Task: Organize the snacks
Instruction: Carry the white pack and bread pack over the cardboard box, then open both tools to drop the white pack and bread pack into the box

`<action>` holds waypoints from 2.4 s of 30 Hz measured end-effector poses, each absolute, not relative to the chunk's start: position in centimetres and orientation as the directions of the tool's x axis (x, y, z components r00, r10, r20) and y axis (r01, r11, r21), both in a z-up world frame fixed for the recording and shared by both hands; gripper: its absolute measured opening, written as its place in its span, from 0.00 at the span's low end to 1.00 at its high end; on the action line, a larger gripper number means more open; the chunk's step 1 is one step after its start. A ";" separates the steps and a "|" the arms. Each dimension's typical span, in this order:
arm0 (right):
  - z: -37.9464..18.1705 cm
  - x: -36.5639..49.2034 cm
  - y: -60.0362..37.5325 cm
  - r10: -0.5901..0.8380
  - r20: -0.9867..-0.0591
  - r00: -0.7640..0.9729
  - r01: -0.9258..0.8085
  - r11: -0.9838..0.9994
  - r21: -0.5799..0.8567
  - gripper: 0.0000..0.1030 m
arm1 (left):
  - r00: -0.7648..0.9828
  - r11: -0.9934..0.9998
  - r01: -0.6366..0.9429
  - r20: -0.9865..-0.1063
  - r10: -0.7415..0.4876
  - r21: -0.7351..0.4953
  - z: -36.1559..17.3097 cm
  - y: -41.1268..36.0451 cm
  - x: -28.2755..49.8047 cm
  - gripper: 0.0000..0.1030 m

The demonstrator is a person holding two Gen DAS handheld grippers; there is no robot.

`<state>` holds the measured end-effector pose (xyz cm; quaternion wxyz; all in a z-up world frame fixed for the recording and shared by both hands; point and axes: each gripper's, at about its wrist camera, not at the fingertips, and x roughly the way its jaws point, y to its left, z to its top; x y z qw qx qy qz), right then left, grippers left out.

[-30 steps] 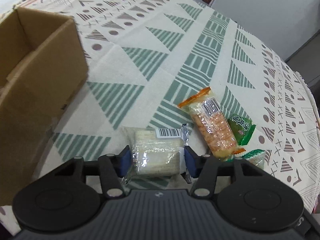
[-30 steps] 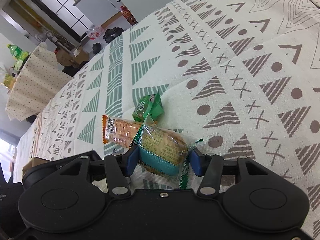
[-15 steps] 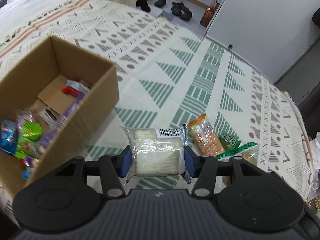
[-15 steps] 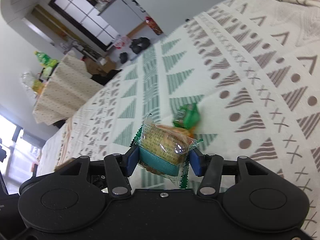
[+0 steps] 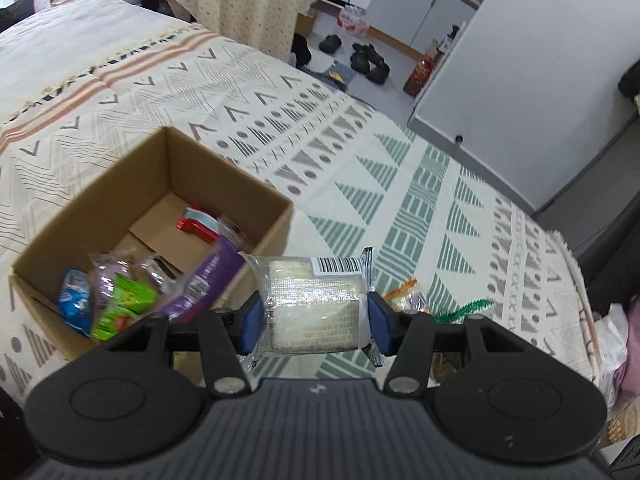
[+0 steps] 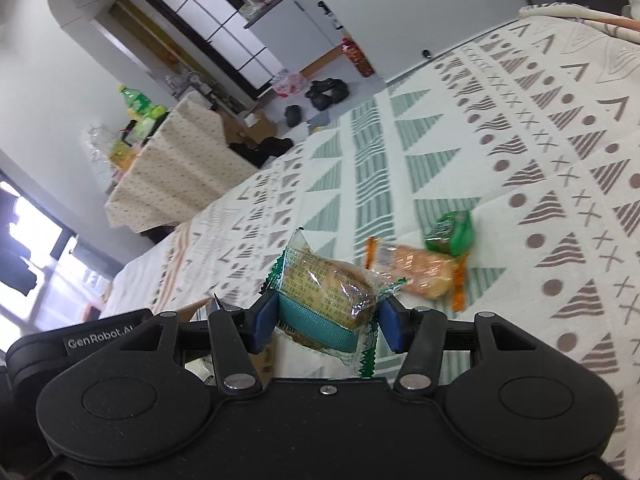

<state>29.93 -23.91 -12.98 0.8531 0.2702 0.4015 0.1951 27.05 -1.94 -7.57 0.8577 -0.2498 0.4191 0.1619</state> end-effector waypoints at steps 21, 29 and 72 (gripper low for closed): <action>-11.1 26.8 -16.7 0.622 -0.513 0.592 -0.318 0.765 0.560 0.50 | 0.599 0.751 -0.572 -0.793 0.109 -0.329 -7.5 7.3 22.7 0.52; -10.8 26.5 -14.3 0.641 -0.505 0.578 -0.353 0.754 0.554 0.51 | 0.590 0.730 -0.586 -0.802 0.088 -0.351 -9.0 10.3 23.1 0.52; -9.7 26.8 -14.8 0.548 -0.533 0.645 -0.303 0.824 0.479 0.96 | 0.600 0.843 -0.456 -0.798 0.056 -0.285 -7.3 6.2 23.8 1.00</action>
